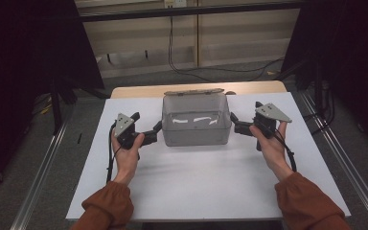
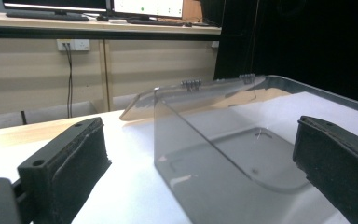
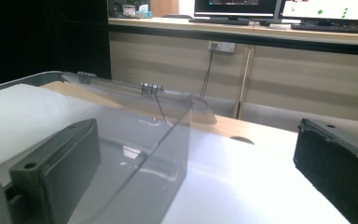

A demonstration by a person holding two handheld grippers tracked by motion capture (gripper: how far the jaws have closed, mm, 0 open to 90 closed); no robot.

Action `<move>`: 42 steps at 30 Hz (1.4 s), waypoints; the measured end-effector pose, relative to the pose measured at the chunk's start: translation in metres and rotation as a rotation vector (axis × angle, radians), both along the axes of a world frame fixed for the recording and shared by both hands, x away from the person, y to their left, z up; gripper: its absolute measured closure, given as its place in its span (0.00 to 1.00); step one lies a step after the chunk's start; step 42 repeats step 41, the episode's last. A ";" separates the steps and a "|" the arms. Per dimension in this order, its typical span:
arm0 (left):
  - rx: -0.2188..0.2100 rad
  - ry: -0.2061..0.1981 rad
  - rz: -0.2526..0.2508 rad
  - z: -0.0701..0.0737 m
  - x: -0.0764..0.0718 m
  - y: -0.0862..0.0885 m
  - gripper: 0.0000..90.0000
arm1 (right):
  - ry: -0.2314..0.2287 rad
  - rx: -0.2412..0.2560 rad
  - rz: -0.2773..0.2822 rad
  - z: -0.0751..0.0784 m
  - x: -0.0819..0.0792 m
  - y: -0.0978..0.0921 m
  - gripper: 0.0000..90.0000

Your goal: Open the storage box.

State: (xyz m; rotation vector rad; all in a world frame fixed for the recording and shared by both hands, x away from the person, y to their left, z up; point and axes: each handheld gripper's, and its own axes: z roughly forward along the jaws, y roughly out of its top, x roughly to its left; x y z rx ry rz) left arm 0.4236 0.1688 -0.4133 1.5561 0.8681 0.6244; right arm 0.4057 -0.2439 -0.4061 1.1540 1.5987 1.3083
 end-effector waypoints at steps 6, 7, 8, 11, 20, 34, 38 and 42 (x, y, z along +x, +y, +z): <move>0.009 -0.022 0.012 -0.003 -0.019 0.008 0.03 | -0.015 -0.021 -0.023 -0.008 -0.025 -0.008 0.00; 0.002 -0.020 0.014 -0.003 -0.021 0.008 0.03 | -0.023 -0.017 -0.030 -0.009 -0.030 -0.010 0.00; 0.012 -0.021 0.014 -0.004 -0.024 0.010 0.03 | -0.030 -0.014 -0.038 -0.009 -0.034 -0.012 0.00; 0.020 -0.016 0.024 -0.007 -0.032 0.011 0.03 | -0.044 -0.004 -0.062 -0.011 -0.046 -0.019 0.00; 0.025 -0.012 0.061 -0.014 -0.059 0.018 0.03 | -0.036 -0.004 -0.096 -0.026 -0.081 -0.034 0.00; -0.006 0.012 0.100 -0.020 -0.096 0.038 0.03 | -0.006 -0.004 -0.163 -0.038 -0.134 -0.055 0.00; -0.006 0.028 0.128 -0.023 -0.093 0.038 0.03 | 0.033 0.039 -0.164 -0.041 -0.138 -0.055 0.00; -0.010 0.055 0.129 -0.023 -0.091 0.037 0.03 | 0.019 0.010 -0.166 -0.041 -0.134 -0.053 0.00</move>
